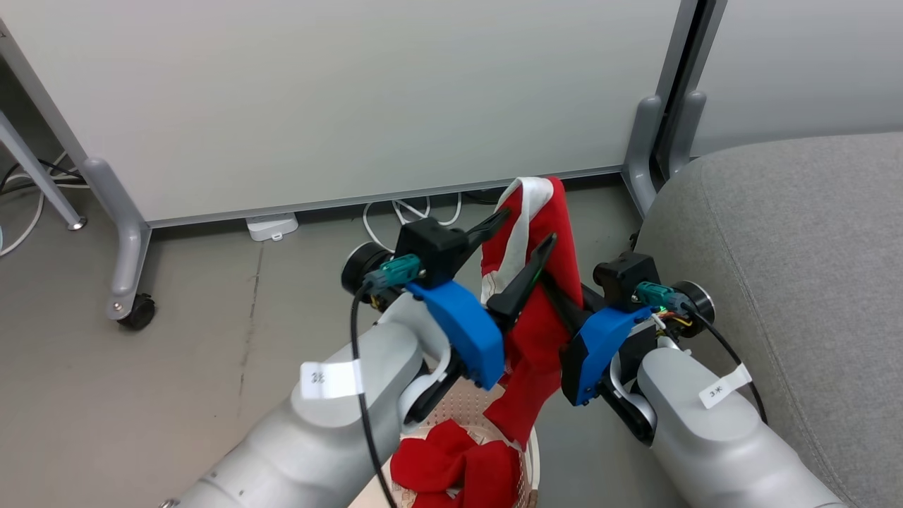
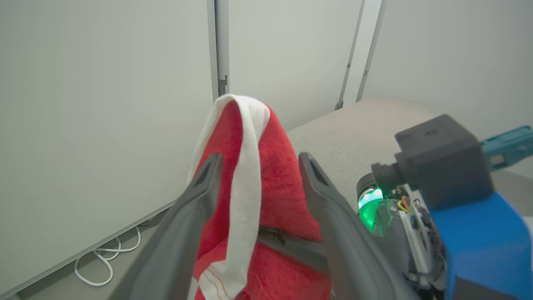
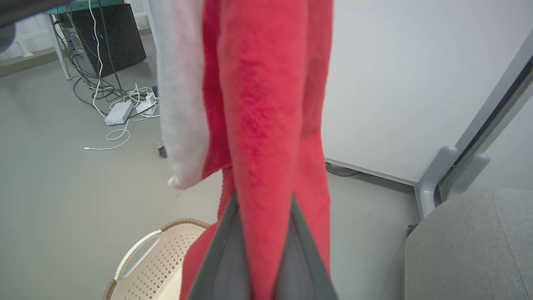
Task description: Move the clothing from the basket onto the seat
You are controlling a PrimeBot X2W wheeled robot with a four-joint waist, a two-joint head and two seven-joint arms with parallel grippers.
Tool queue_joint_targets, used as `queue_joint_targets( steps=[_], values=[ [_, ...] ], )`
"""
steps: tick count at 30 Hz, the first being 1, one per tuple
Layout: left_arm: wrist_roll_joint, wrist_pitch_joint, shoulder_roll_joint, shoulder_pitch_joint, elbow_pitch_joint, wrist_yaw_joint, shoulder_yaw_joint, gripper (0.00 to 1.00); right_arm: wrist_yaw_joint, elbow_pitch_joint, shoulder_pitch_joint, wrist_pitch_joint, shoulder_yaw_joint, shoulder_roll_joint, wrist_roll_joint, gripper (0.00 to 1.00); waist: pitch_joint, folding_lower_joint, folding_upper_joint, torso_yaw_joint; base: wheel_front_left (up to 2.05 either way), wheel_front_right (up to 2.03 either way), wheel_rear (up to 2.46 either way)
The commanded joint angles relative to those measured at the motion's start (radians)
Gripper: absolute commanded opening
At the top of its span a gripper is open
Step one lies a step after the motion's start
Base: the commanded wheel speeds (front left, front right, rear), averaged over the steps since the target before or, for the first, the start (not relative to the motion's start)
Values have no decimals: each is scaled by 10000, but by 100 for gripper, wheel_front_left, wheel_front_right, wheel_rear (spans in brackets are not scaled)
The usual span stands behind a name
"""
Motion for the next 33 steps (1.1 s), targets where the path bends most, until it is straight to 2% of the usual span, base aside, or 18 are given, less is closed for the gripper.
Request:
queue_joint_targets(
  steps=[1, 16, 24, 33],
  values=[
    [166, -27, 140, 211, -100, -24, 176, 100, 1, -73, 12, -50, -38, -74, -77, 0, 19, 0, 0, -12, 0, 0, 0],
    [3407, -27, 1288, 3734, -2769, 129, 3734, 100, 1, -614, 402, -49, -535, -243, -397, 0, 174, 0, 0, -70, 0, 0, 0],
    [4697, -27, 1277, 5727, -3749, 116, 5745, 100, 1, -750, 565, -48, -654, -242, -500, 0, 129, 0, 0, -162, 0, 0, 0],
    [5479, -27, 946, 6951, -4133, 37, 7140, 100, 1, -845, 833, -47, -871, -347, -739, 0, 31, 0, 0, -133, 0, 0, 0]
  ],
)
